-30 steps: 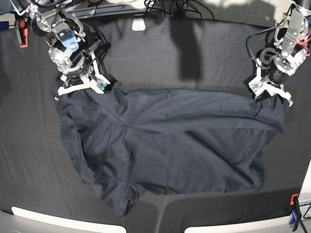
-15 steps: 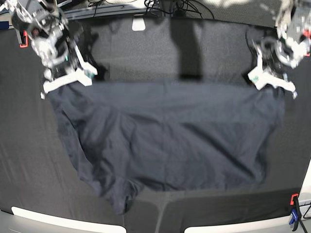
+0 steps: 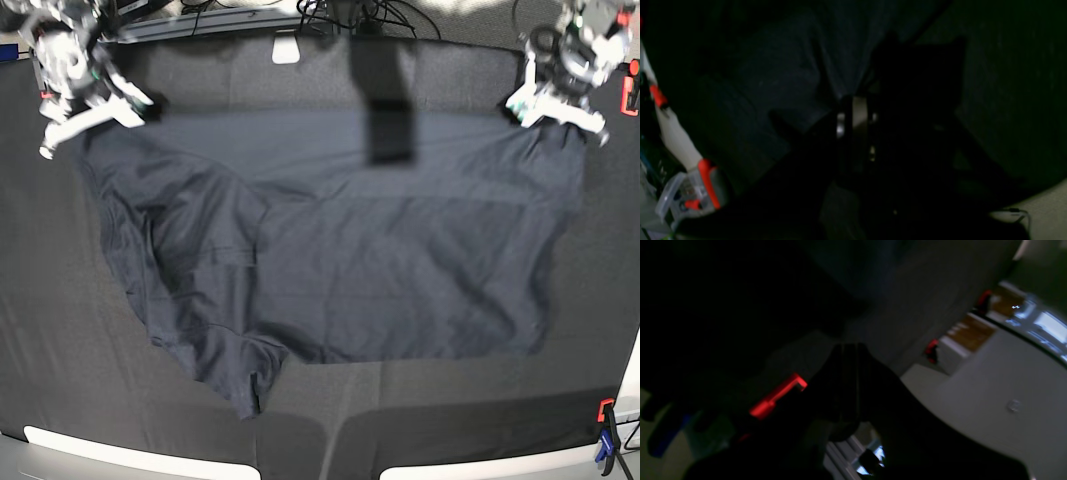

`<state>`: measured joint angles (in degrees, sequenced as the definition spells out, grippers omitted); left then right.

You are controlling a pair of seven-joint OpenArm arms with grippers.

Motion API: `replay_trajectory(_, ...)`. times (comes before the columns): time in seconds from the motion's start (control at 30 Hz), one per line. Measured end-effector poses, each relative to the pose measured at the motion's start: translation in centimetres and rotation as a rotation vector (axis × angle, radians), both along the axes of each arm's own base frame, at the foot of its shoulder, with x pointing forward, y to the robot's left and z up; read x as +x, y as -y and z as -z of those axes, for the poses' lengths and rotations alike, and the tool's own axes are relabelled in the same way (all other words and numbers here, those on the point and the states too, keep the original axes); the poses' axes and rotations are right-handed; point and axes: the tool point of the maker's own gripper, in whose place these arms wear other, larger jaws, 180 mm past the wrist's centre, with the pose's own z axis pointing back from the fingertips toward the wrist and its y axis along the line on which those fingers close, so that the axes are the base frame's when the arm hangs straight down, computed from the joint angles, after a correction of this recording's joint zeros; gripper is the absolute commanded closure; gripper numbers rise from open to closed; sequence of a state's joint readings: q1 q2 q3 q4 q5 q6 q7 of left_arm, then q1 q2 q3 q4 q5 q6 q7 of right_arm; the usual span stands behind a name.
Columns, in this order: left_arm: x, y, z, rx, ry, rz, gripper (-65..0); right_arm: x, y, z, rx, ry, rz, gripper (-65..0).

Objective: Layout the t-shirt on the table in an organized manner, then fold the t-shirt properly
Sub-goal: 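Pull both held corners away from the hem, stretching the shirt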

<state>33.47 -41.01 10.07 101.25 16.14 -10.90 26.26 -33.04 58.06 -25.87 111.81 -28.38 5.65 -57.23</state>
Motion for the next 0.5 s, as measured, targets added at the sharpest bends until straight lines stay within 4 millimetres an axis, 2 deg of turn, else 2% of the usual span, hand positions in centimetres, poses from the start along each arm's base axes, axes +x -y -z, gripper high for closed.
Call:
replay_trajectory(0.07, -0.8, 0.0, 0.3, 0.004, -0.018, -0.001, 0.0, -1.1, -0.6, 0.4, 0.024, -0.012, -0.003, 0.0)
replay_trajectory(0.23, -2.3, 0.3, 0.1, 0.003, -0.042, 0.006, 0.0, -3.1, -1.8, -0.3, 0.014, -0.015, -0.044, 0.0)
replay_trajectory(0.33, -2.9, 1.2, -0.5, -0.014, -0.040, 0.018, 0.0, -3.9, -2.8, -0.9, 0.021, -0.014, -0.079, 0.0)
replay_trajectory(0.5, -1.7, 2.3, -1.3, -0.054, 0.007, 0.048, 0.0, -2.1, -3.7, -2.3, 0.095, 0.161, 0.001, 0.0)
